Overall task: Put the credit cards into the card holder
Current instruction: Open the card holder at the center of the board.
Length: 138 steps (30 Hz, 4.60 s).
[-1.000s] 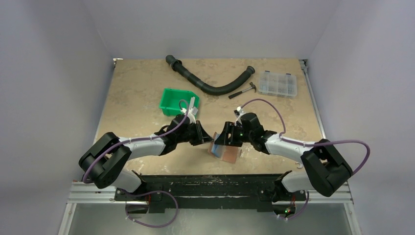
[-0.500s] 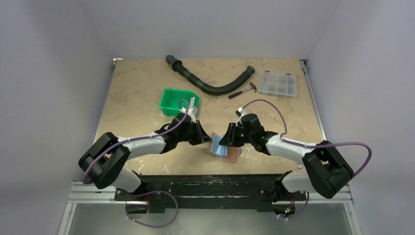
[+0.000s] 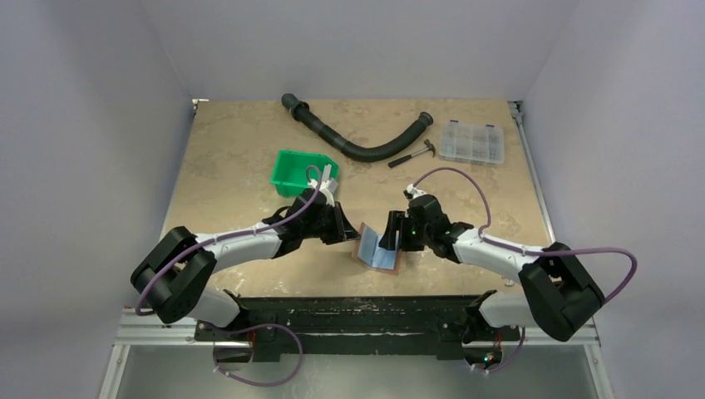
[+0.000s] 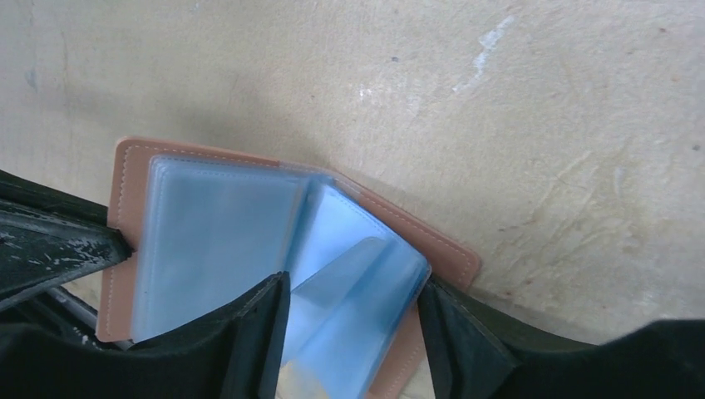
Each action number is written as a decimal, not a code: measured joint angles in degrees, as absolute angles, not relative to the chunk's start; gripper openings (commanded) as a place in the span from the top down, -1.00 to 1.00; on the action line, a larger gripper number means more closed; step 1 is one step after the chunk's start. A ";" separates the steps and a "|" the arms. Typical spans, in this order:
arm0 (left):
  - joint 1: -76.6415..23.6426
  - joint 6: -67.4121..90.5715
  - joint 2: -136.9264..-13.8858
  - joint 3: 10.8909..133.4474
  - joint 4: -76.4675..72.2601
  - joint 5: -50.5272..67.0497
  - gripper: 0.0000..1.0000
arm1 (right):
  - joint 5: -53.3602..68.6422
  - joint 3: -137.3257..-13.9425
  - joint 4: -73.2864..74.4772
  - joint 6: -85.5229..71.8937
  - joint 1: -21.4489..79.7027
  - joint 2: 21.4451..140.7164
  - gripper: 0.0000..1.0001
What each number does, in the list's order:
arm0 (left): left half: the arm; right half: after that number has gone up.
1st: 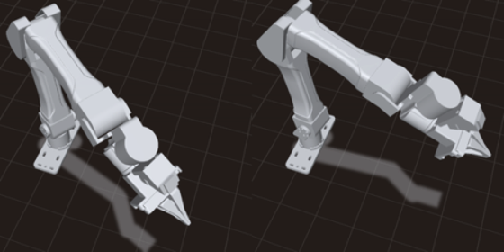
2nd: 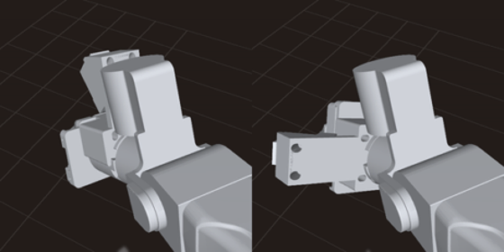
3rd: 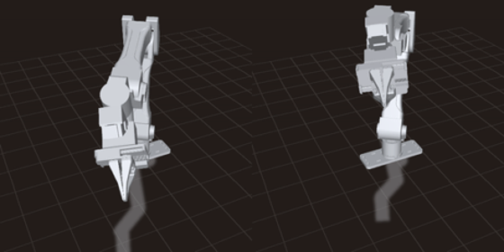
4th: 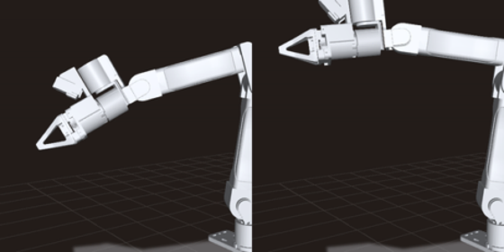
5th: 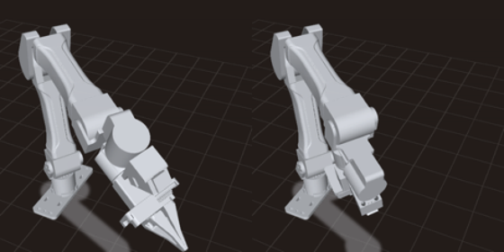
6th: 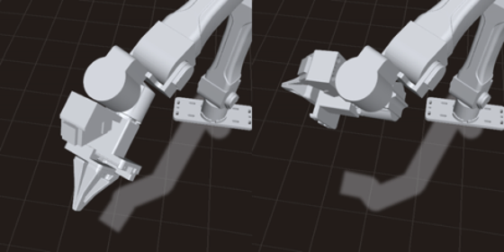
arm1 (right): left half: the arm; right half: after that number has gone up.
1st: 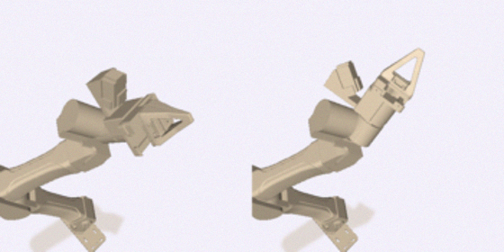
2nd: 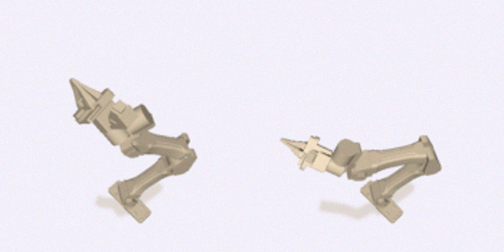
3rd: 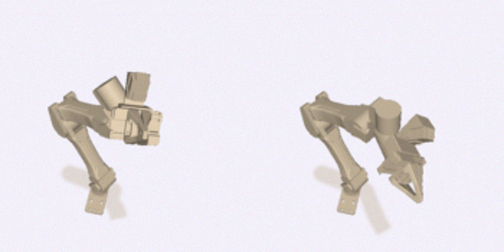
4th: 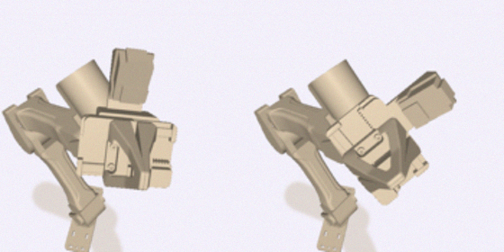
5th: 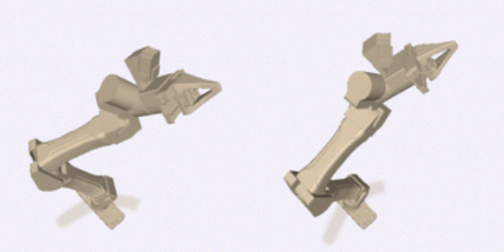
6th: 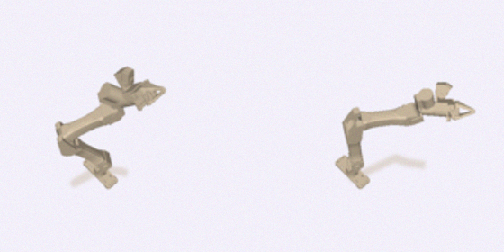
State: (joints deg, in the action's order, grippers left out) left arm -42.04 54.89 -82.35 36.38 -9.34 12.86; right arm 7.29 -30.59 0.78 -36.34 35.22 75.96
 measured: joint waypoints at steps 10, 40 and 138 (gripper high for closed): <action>-42.06 54.92 -82.37 36.56 -9.39 13.28 1.00 | 5.10 -34.54 10.31 -34.30 35.20 67.75 -0.40; -42.09 54.92 -81.73 36.56 -9.15 13.26 1.00 | 23.40 -31.77 -11.35 -39.66 35.27 80.62 -0.09; -43.90 46.92 -85.76 38.52 3.49 2.46 0.49 | 12.47 -32.08 -7.79 -38.30 44.10 84.71 0.89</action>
State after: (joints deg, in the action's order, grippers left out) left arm -43.90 46.92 -85.76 38.52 3.49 2.46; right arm 12.47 -32.08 -7.79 -38.30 44.10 84.71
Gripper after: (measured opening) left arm 0.251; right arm 0.120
